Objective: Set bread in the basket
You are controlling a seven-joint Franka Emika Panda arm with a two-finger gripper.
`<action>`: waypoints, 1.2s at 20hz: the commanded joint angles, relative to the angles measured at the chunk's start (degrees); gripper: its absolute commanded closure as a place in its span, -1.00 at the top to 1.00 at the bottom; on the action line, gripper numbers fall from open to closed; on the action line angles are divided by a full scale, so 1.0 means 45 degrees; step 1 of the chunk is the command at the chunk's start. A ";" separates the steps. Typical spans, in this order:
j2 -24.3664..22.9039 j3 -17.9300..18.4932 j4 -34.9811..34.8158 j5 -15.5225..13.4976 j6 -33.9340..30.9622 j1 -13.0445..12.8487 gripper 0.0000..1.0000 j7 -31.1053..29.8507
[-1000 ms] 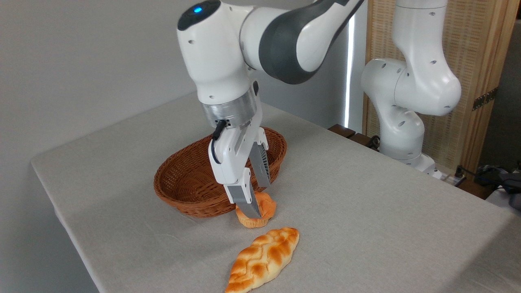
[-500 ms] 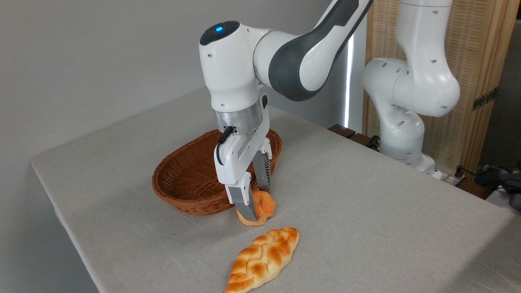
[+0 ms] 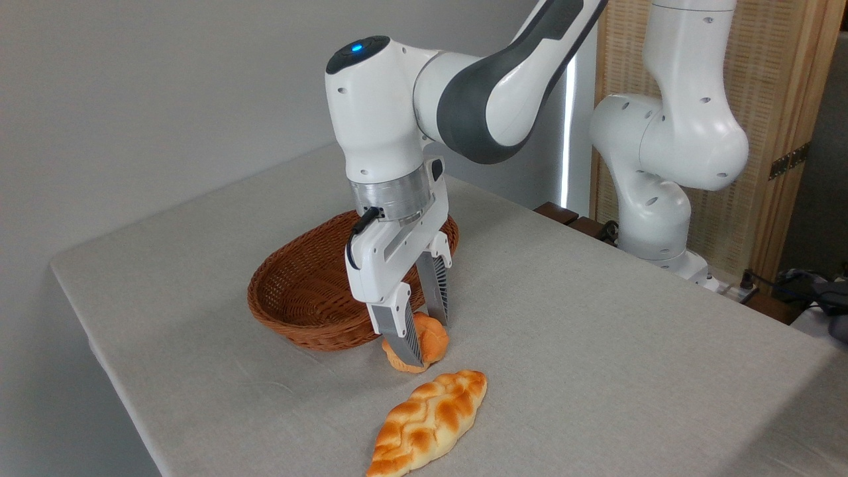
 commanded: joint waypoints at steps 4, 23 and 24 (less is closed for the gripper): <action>-0.0141 0.0218 -0.0154 0.0171 0.0250 -0.0047 -0.95 0.0223; -0.0512 0.1331 0.1408 -0.0549 -0.0941 0.0031 -0.91 0.0028; -0.0512 0.1331 0.1428 -0.0939 -0.0941 0.0031 -0.91 -0.0166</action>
